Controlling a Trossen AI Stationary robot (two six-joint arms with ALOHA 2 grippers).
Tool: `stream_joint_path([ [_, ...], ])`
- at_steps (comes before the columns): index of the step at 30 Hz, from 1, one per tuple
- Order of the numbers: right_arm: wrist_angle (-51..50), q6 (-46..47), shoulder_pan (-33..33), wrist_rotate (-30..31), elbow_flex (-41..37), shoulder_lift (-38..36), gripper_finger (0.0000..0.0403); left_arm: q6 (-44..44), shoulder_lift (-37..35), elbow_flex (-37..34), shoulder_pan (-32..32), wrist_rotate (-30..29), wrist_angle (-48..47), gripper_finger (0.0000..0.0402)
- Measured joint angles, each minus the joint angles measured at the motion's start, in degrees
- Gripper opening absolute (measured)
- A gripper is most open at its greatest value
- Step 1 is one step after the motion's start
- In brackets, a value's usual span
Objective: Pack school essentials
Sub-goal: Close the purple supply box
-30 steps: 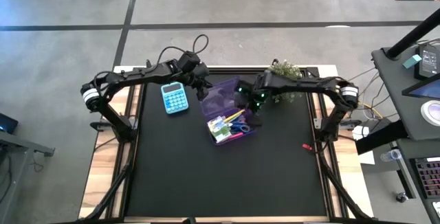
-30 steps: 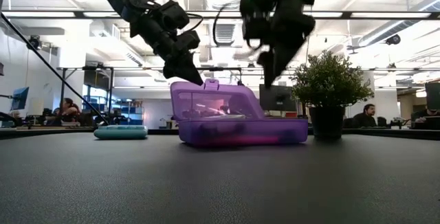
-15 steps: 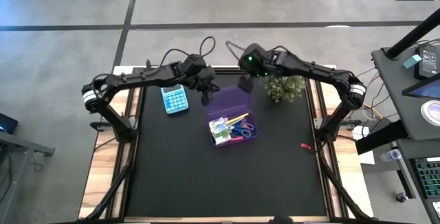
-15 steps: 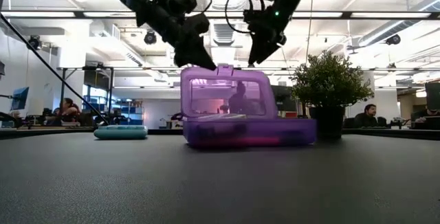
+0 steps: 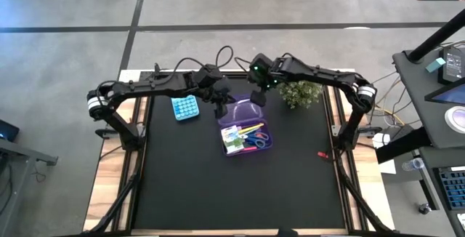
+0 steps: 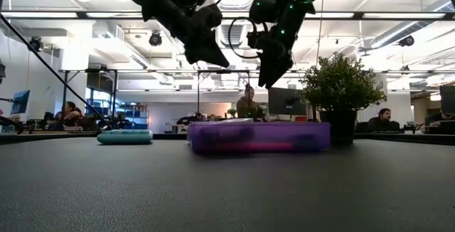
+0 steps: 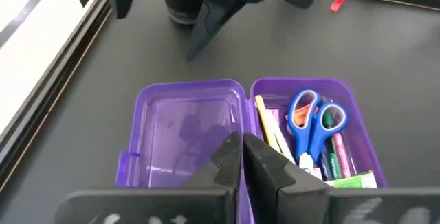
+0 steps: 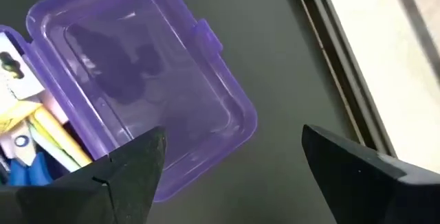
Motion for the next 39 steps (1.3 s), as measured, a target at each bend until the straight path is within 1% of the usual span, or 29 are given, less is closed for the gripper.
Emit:
stream_joint_path([
  [5,0.6,-1.4,0.3,1.2,0.0,-0.1,0.0328,-0.1,-0.2,-0.1,-0.4,-0.4,-2.5,0.0000],
  [7,-0.1,-1.4,0.1,2.2,0.0,-0.1,0.0328,-1.6,-0.4,-0.6,-0.5,-2.9,-5.6,0.0000],
  [10,-0.8,-1.4,-0.2,3.1,0.0,0.0,0.0328,-8.5,0.0,-2.7,0.0,-6.0,-7.2,0.0000],
  [14,-1.6,-1.6,-0.2,3.1,0.0,0.0,0.0328,-19.0,1.0,-4.7,0.1,-6.2,-6.7,0.0004],
  [17,-2.9,-2.3,-0.2,3.1,0.0,0.0,0.0328,-24.4,1.0,-6.6,0.1,-6.2,-6.9,0.0028],
  [20,-3.9,-3.0,-0.4,3.1,-0.3,0.0,0.0328,-28.2,1.0,-7.4,0.2,-6.5,-7.0,0.0070],
  [21,-4.2,-3.3,-0.5,3.1,-0.5,0.0,0.0328,-29.8,1.0,-7.5,0.3,-7.5,-6.9,0.0085],
  [22,-4.3,-3.5,-0.5,3.1,-0.8,0.0,0.0328,-32.8,1.0,-7.7,0.5,-9.3,-6.9,0.0101],
  [25,-4.1,-3.4,-0.8,3.1,-2.0,0.1,0.0328,-48.3,1.6,-8.7,1.5,-15.5,-9.6,0.0137],
  [27,-3.9,-3.0,-1.1,3.1,-2.8,0.1,0.0328,-54.3,2.1,-9.7,1.8,-16.8,-10.3,0.0149],
  [29,-3.9,-3.0,-1.4,3.1,-3.5,0.1,0.0328,-57.0,2.8,-10.1,1.6,-16.8,-9.4,0.0151],
  [32,-3.2,-3.1,-1.6,3.1,-3.8,0.1,0.0328,-58.8,4.6,-10.4,1.4,-16.8,-8.4,0.0148],
  [36,-1.9,-3.5,-1.7,3.1,-3.8,0.1,0.0328,-60.2,7.2,-10.3,1.5,-17.3,-4.2,0.0138],
  [39,-2.0,-4.1,-1.7,3.1,-3.8,0.1,0.0328,-62.5,9.2,-10.2,1.5,-18.3,-4.4,0.0127],
])
